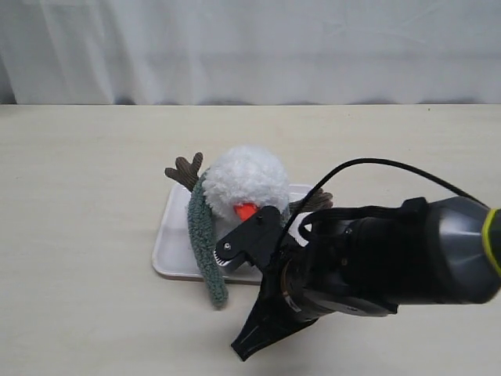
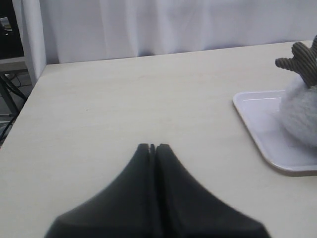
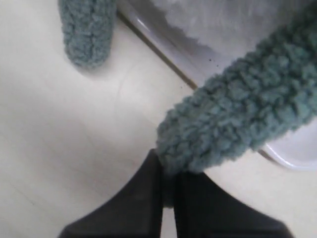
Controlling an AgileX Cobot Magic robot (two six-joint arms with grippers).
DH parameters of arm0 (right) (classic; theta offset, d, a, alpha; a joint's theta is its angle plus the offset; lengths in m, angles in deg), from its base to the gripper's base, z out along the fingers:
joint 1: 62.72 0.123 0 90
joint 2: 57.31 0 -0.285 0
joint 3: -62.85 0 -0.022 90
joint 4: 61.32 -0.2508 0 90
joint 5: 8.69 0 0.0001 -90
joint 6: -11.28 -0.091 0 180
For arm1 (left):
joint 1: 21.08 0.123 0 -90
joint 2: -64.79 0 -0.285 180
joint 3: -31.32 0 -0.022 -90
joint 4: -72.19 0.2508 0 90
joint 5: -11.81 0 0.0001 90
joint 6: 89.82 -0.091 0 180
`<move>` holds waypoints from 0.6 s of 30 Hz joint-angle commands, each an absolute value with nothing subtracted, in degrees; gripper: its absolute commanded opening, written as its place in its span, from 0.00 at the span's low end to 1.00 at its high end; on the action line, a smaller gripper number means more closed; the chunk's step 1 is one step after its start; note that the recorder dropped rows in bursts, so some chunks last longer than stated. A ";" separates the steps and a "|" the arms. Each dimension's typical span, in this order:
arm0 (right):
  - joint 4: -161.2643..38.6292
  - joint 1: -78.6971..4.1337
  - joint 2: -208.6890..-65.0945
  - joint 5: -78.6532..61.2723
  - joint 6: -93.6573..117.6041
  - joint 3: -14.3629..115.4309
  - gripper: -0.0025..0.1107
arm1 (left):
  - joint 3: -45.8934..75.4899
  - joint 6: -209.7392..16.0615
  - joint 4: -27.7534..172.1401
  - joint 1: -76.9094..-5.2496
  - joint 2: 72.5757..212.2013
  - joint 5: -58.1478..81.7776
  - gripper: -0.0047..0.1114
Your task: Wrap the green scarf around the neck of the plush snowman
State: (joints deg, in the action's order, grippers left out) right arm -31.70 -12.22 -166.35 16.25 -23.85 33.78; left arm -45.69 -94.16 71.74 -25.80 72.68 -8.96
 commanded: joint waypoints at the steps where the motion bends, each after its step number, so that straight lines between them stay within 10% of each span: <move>1: -32.39 -12.06 -168.89 12.42 -24.49 33.44 0.06 | -45.89 -94.06 71.67 -25.69 72.58 -8.43 0.04; 10: -32.15 -12.06 -169.27 9.16 -24.49 33.55 0.11 | -45.89 -94.06 71.67 -25.69 72.58 -8.43 0.04; 18: -33.46 -12.06 -169.27 5.04 -27.52 33.55 0.47 | -45.89 -94.06 71.67 -25.69 72.58 -8.43 0.04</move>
